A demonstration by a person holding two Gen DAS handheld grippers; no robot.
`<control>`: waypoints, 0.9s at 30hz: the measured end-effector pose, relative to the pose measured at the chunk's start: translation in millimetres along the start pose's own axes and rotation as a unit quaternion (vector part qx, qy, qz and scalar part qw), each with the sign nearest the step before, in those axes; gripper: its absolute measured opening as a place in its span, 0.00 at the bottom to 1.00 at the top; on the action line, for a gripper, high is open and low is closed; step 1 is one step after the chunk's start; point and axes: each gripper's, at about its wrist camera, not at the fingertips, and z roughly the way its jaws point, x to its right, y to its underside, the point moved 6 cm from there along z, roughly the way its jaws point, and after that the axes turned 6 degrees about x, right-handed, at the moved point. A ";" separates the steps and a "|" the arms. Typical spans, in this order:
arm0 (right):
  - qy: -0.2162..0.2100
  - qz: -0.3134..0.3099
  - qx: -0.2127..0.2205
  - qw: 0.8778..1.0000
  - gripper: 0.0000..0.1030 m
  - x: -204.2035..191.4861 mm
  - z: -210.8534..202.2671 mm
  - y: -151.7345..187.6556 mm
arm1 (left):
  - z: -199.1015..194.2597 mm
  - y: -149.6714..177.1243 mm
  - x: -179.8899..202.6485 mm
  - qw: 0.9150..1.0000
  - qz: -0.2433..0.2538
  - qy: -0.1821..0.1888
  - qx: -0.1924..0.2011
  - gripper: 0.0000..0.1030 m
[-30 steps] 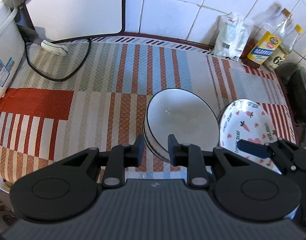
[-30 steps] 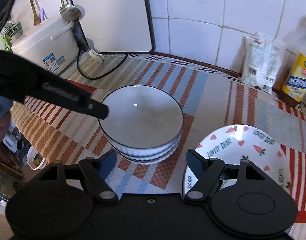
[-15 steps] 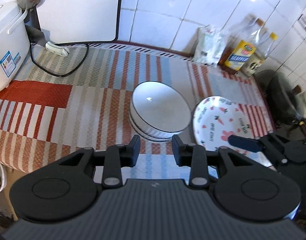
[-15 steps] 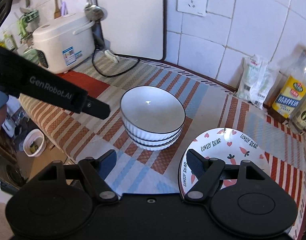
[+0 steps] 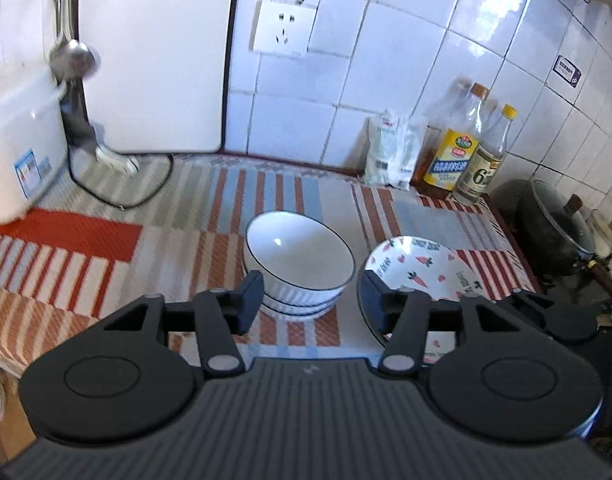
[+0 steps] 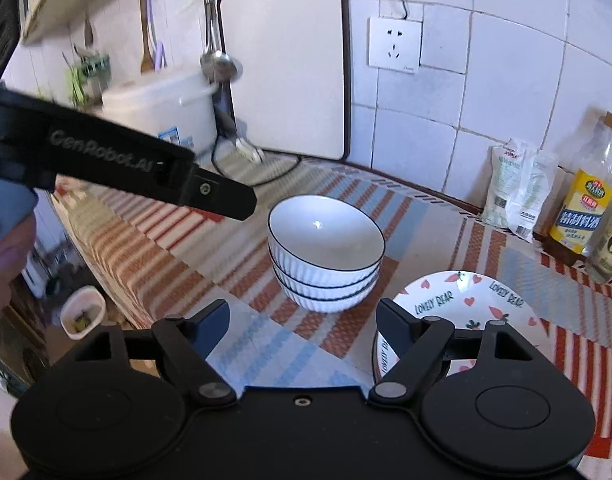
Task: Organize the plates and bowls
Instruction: 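Close both grippers on the rim of the white bowl stack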
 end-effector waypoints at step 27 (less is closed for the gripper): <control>0.068 0.050 0.053 0.995 0.89 -16.9 116.9 74.2 | 105.1 23.3 -52.0 0.989 -0.122 0.008 -0.080 0.55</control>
